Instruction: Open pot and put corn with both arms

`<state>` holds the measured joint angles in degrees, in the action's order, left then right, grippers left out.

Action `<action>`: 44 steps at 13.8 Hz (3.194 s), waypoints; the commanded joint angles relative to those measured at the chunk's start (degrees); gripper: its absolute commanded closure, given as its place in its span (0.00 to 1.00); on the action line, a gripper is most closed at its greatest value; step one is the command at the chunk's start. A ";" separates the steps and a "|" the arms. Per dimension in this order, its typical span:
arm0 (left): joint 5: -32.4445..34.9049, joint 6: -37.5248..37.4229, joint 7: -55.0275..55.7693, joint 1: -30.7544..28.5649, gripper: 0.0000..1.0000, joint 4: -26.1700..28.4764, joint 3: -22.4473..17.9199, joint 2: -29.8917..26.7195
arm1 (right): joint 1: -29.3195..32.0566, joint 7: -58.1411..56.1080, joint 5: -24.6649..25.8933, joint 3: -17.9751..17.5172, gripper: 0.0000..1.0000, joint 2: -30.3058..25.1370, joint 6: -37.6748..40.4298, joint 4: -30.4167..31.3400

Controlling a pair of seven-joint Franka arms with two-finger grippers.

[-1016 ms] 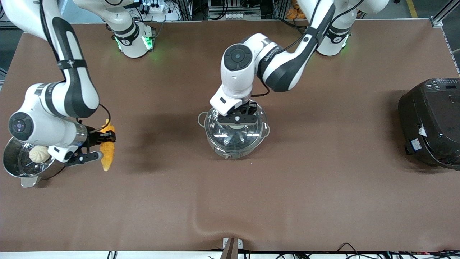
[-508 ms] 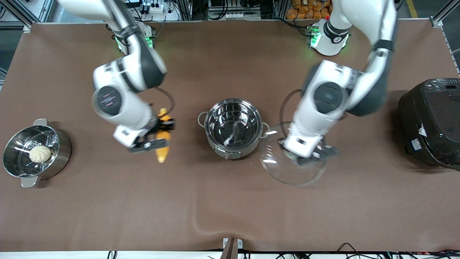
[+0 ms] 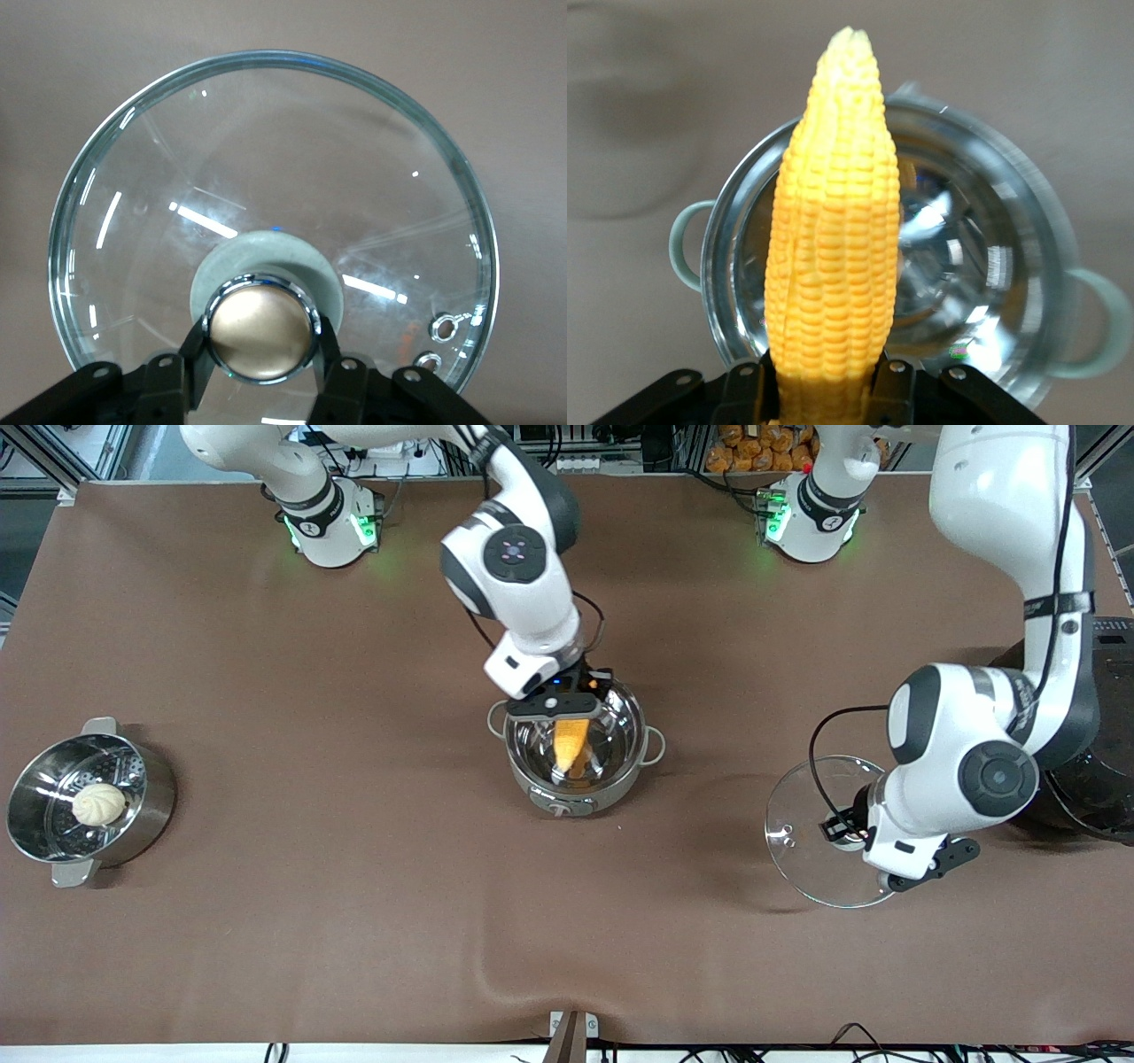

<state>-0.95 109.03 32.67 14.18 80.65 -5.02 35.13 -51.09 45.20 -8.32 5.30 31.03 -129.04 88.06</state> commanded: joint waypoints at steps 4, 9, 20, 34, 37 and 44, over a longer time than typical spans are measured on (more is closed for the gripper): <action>0.60 5.21 -0.59 1.37 1.00 3.01 1.41 5.21 | -1.12 1.56 0.06 1.12 0.69 5.97 0.10 -2.89; 0.60 7.87 -0.51 1.81 1.00 4.61 2.03 6.88 | -0.59 1.30 1.02 1.82 0.08 4.48 2.03 -2.98; 1.21 3.84 0.64 1.02 0.00 4.43 1.77 0.31 | 24.54 -13.89 7.14 4.01 0.00 -15.55 23.65 -2.89; 1.48 -22.79 -26.24 -6.10 0.00 4.17 1.68 -32.12 | 43.01 -49.85 8.41 5.78 0.00 -33.84 37.03 7.73; 1.48 -24.82 -35.10 -8.46 0.00 3.82 2.47 -34.16 | 44.31 -49.68 7.53 5.69 0.00 -33.50 36.76 7.66; 1.13 -29.40 -36.72 -11.64 0.00 0.57 7.04 -33.98 | 45.82 -50.12 8.67 5.69 0.00 -32.00 37.20 3.88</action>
<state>-0.86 81.42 -2.82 3.62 81.99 0.17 1.43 -6.42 -4.60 -1.02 11.92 -0.92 -92.21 93.74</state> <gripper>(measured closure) 0.000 0.000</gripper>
